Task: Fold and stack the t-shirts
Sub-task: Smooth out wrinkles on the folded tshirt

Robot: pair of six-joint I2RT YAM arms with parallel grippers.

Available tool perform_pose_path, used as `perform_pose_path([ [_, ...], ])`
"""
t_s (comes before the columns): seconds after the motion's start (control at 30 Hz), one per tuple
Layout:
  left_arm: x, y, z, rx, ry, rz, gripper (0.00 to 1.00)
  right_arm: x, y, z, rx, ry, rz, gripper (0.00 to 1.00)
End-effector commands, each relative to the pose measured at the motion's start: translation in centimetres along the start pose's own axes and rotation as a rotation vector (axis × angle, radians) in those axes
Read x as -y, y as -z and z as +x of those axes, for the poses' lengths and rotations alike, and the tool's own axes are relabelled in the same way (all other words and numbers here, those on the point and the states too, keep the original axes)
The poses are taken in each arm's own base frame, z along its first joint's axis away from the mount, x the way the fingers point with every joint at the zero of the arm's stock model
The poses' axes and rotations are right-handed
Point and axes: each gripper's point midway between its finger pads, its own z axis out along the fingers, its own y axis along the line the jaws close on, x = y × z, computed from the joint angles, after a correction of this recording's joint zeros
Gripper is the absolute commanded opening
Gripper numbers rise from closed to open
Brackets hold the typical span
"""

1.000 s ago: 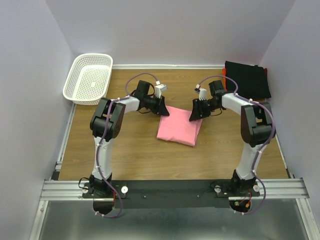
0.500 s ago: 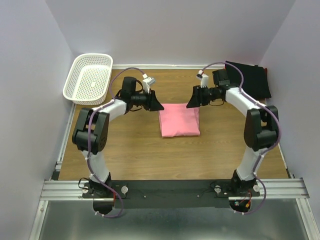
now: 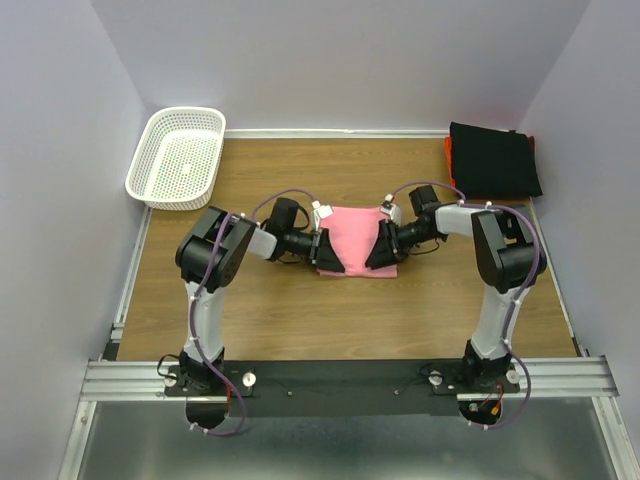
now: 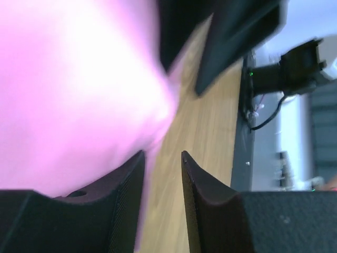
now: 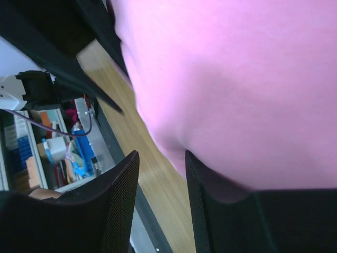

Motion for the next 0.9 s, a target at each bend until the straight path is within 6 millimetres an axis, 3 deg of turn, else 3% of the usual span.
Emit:
perform_pose_path([
  [0.0,-4.9,2.7,1.0,0.031,0.109,-0.099,0.43,3.5,0.3,1.3,-0.011,-0.026,0.070,0.48],
  [0.1,-6.1,3.9,1.8,0.042,0.144,-0.135,0.44,5.2,1.1,1.2,0.002,-0.026,0.118,0.48],
  [0.23,-4.9,4.4,1.6,0.052,0.096,-0.132,0.44,3.9,2.6,-0.7,0.022,0.072,0.146,0.48],
  [0.43,2.2,6.4,-5.9,0.146,-0.184,-0.059,0.46,-3.8,6.2,-5.7,0.149,0.254,0.055,0.50],
  [0.47,3.1,6.6,-8.0,0.170,-0.226,-0.055,0.46,-3.8,6.2,-6.3,0.158,0.243,0.057,0.50],
  [0.53,3.6,6.7,-10.2,0.197,-0.255,-0.060,0.46,-3.5,6.1,-8.1,0.188,0.260,0.070,0.50],
  [0.57,3.4,6.5,-12.2,0.217,-0.263,-0.063,0.46,-3.1,6.2,-9.3,0.204,0.274,0.090,0.50],
  [0.63,1.5,5.8,-13.5,0.230,-0.238,-0.082,0.46,-1.2,5.2,-10.5,0.207,0.231,0.103,0.50],
  [0.7,0.8,5.4,-15.2,0.260,-0.208,-0.078,0.46,0.1,4.7,-11.7,0.214,0.234,0.122,0.50],
  [0.73,0.1,5.1,-15.7,0.272,-0.199,-0.080,0.46,0.3,4.7,-12.8,0.224,0.259,0.129,0.51],
  [0.77,-1.8,4.5,-15.6,0.275,-0.178,-0.084,0.46,2.2,3.9,-13.0,0.208,0.242,0.152,0.51],
  [0.83,-3.1,4.0,-16.6,0.288,-0.147,-0.084,0.46,3.4,3.7,-14.2,0.212,0.287,0.179,0.51],
  [0.87,-4.7,3.8,-16.7,0.299,-0.126,-0.090,0.46,5.2,3.3,-14.2,0.201,0.268,0.203,0.51],
])
